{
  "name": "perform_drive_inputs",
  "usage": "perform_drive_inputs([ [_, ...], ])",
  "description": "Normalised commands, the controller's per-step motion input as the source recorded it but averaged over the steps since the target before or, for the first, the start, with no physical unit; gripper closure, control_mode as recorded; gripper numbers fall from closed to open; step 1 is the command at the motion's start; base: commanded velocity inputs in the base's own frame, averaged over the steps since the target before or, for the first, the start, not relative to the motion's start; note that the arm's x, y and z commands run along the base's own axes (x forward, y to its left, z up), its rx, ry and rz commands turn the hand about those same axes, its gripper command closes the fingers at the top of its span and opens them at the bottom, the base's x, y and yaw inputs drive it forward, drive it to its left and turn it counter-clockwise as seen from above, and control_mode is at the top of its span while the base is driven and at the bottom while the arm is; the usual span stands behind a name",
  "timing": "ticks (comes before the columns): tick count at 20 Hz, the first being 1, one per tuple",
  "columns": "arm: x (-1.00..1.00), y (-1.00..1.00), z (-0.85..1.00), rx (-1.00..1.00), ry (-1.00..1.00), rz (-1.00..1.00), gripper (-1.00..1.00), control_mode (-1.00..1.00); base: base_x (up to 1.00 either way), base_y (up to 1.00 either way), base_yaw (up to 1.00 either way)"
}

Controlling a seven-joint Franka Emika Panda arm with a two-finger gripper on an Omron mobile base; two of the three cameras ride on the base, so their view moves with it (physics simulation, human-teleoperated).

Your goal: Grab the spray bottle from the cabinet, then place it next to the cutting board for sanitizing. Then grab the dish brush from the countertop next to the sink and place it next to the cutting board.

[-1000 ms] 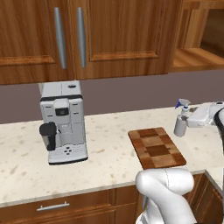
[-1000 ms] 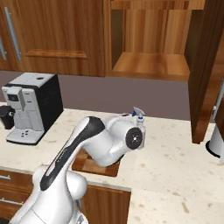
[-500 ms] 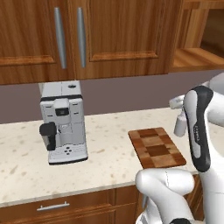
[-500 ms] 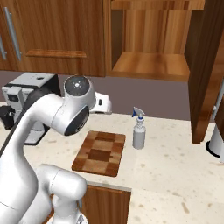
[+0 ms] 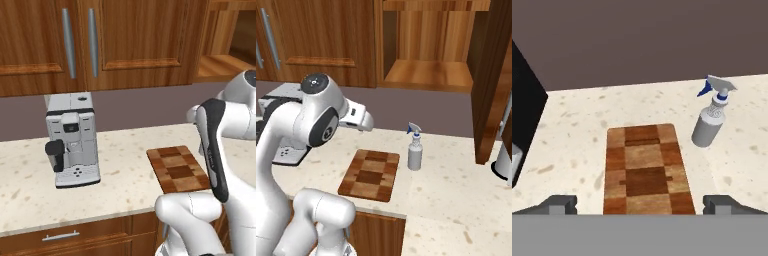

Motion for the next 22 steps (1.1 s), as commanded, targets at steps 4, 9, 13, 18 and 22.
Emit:
perform_drive_inputs([
  [4,-0.70,0.00,-0.14,0.00,-0.07,0.00,-1.00,-1.00,0.00,0.00,0.00],
  [9,-0.67,0.04,-0.04,0.00,-0.15,0.00,-1.00,-1.00,0.00,0.00,0.00],
  [13,-0.54,0.32,0.04,0.00,-0.30,0.00,-1.00,-1.00,0.00,0.00,0.00],
  [18,-0.20,0.05,0.09,0.00,-0.11,0.00,-1.00,1.00,-0.78,0.26,0.00],
  [22,0.00,0.00,0.00,0.00,0.00,0.00,-1.00,1.00,-0.85,0.87,0.06],
])
